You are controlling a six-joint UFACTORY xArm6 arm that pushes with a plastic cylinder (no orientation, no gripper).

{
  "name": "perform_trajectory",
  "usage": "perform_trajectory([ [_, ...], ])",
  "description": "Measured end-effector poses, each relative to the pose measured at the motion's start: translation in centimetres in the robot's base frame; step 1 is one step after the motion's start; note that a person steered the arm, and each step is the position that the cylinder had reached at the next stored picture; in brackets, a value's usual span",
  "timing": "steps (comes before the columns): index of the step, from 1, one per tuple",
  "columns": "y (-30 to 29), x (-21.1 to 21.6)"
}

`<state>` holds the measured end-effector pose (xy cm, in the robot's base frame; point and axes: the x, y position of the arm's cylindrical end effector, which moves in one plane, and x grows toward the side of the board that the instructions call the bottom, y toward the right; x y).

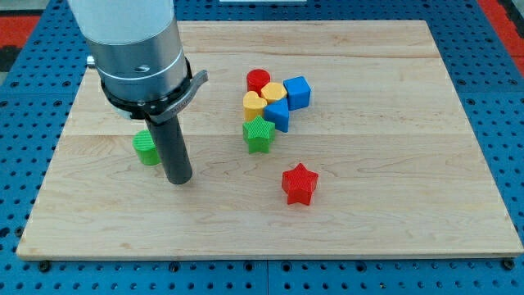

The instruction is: Slide the green circle to the group of the blocks

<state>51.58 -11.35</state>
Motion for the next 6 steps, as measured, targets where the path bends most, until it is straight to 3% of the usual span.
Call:
perform_trajectory([
  [1,-3.2,-0.2],
  [4,-3.4,0.0],
  [6,-5.2,-2.6],
])
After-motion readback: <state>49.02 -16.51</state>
